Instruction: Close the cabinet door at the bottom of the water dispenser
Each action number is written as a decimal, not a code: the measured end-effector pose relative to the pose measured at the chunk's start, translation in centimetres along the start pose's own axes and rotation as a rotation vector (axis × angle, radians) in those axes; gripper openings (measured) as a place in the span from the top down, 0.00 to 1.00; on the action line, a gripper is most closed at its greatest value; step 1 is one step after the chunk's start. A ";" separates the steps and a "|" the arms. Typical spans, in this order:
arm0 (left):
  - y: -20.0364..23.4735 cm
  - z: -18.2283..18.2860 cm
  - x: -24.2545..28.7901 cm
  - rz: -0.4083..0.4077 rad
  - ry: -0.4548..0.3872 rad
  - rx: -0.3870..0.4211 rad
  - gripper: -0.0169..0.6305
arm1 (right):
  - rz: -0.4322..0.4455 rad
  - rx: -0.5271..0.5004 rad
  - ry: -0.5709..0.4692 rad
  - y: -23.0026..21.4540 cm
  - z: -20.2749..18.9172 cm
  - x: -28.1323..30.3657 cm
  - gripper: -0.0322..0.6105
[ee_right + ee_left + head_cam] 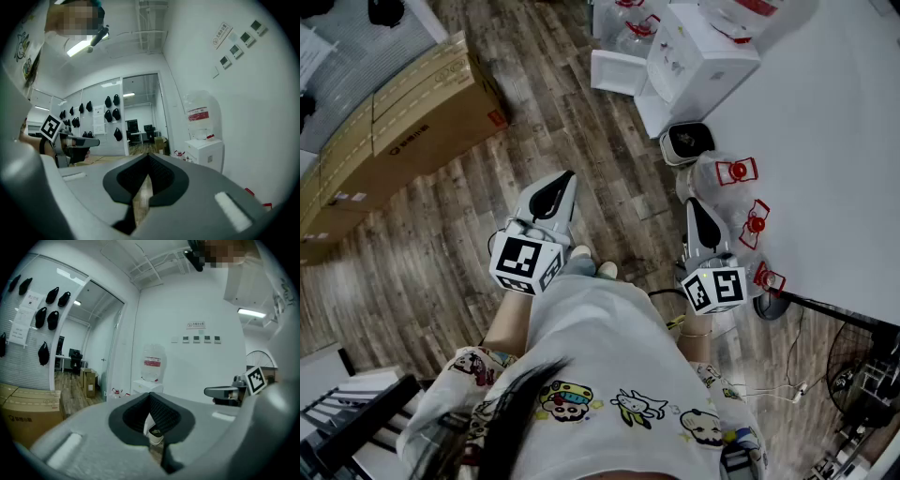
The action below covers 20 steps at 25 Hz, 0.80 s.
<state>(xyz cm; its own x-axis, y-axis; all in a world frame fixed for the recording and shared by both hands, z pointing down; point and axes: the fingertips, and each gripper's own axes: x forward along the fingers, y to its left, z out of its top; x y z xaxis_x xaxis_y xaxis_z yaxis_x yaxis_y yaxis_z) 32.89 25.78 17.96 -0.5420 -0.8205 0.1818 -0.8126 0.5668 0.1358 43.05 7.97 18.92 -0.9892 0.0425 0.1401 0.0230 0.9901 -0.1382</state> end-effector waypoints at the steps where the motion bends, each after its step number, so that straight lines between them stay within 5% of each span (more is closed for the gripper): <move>1: -0.2 -0.1 -0.2 -0.002 0.001 0.004 0.98 | 0.003 -0.003 0.000 0.3 -0.1 -0.2 0.94; 20: -1.9 -1.3 -2.8 0.067 -0.022 0.009 0.90 | 0.111 0.032 -0.028 2.0 -0.3 -1.4 0.91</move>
<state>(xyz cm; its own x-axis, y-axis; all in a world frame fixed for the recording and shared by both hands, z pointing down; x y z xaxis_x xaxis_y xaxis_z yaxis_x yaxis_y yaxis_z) 36.21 27.08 18.48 -0.6000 -0.7819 0.1692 -0.7758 0.6203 0.1154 44.52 9.91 18.78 -0.9845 0.1474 0.0949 0.1283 0.9747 -0.1830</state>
